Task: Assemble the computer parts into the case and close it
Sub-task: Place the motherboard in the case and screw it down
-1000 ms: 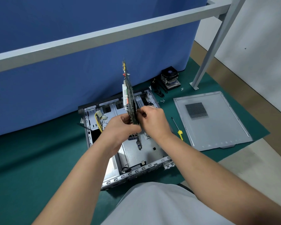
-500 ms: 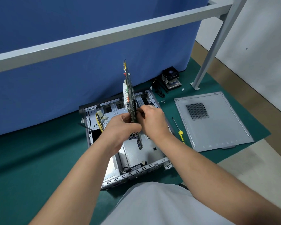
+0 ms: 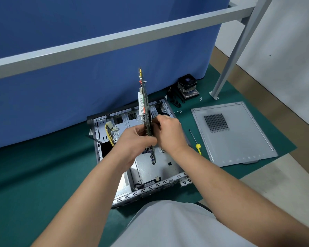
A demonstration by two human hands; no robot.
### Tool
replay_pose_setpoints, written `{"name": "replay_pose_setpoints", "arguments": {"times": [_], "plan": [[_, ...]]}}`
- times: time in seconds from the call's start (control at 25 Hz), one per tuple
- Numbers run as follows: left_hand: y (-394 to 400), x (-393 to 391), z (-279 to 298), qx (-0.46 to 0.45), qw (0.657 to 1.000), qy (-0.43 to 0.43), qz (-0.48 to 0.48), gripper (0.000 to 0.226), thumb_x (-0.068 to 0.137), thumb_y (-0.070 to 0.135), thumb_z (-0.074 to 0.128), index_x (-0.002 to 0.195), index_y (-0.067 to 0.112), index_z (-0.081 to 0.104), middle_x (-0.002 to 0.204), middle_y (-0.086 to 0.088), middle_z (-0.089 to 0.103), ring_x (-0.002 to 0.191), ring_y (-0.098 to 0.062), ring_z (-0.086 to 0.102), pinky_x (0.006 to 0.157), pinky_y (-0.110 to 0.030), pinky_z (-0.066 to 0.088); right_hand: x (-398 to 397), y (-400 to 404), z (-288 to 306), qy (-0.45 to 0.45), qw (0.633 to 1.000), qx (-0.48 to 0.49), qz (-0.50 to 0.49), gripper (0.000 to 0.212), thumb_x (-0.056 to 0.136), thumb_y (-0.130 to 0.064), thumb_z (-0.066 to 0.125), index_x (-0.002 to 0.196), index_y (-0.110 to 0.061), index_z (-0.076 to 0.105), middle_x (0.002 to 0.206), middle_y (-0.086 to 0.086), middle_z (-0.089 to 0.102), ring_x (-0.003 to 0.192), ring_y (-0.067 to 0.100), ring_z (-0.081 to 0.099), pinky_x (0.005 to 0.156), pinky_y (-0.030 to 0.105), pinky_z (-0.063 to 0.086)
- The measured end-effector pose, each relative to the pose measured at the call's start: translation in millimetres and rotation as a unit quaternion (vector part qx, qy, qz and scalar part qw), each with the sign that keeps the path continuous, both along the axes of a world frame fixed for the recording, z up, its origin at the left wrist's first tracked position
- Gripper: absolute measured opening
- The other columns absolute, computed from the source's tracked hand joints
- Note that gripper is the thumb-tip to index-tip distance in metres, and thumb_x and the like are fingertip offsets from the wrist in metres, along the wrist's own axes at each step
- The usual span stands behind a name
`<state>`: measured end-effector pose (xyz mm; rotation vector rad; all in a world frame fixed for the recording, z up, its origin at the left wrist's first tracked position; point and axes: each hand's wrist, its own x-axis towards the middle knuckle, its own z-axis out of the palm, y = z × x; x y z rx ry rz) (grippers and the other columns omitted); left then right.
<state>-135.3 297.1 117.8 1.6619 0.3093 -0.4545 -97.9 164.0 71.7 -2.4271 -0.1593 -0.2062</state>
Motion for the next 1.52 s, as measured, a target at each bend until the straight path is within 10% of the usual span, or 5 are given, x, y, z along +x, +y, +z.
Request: {"name": "replay_pose_setpoints", "arguments": {"times": [0.4, 0.72, 1.12, 1.32, 1.52], "plan": [[3.8, 1.0, -1.1, 0.0, 1.0, 0.001, -0.017, 0.028, 0.075, -0.014, 0.071, 0.094, 0.007, 0.077, 0.098, -0.015, 0.078, 0.104, -0.037, 0.071, 0.101, -0.045, 0.055, 3.8, -3.3, 7.1, 0.05, 0.998, 0.023, 0.025, 0.014, 0.09, -0.008, 0.058, 0.093, -0.008, 0.072, 0.094, 0.01, 0.071, 0.086, 0.029, 0.064, 0.074, 0.039, 0.052], [7.4, -3.5, 0.6, 0.019, 0.999, 0.003, -0.031, 0.027, 0.076, -0.01, 0.076, 0.089, 0.013, 0.076, 0.108, -0.027, 0.07, 0.088, -0.026, 0.069, 0.096, -0.04, 0.055, 3.0, -12.5, 4.1, 0.113, 0.984, 0.142, -0.002, 0.014, 0.094, -0.019, 0.071, 0.081, -0.024, 0.072, 0.073, -0.014, 0.068, 0.069, 0.004, 0.063, 0.058, 0.014, 0.042], [3.7, -1.4, -4.9, 0.044, 0.998, 0.0, -0.044, 0.027, 0.066, 0.004, 0.078, 0.09, 0.016, 0.077, 0.108, -0.029, 0.068, 0.089, -0.039, 0.07, 0.102, -0.056, 0.05, -0.2, -8.5, 3.2, 0.161, 0.968, 0.189, -0.032, 0.021, 0.091, -0.004, 0.061, 0.094, -0.016, 0.078, 0.087, -0.004, 0.076, 0.085, 0.018, 0.072, 0.079, 0.036, 0.059], [-1.7, 1.3, -10.3, 0.03, 0.998, -0.008, -0.052, 0.037, 0.057, 0.013, 0.072, 0.091, 0.026, 0.079, 0.108, -0.024, 0.071, 0.083, -0.02, 0.062, 0.099, -0.054, 0.052, -3.7, -11.7, 2.2, 0.223, 0.93, 0.287, -0.046, 0.031, 0.088, 0.004, 0.057, 0.1, -0.016, 0.078, 0.097, 0.0, 0.079, 0.097, 0.024, 0.074, 0.093, 0.047, 0.058], [-4.3, -0.7, -16.2, 0.03, 0.999, -0.002, -0.042, 0.039, 0.053, 0.018, 0.072, 0.092, 0.017, 0.076, 0.088, -0.015, 0.071, 0.077, -0.017, 0.057, 0.079, -0.037, 0.046, -9.3, -6.5, 5.3, 0.204, 0.937, 0.278, -0.061, 0.029, 0.087, 0.001, 0.057, 0.095, -0.017, 0.078, 0.084, -0.008, 0.078, 0.08, 0.008, 0.073, 0.071, 0.026, 0.056]]}}
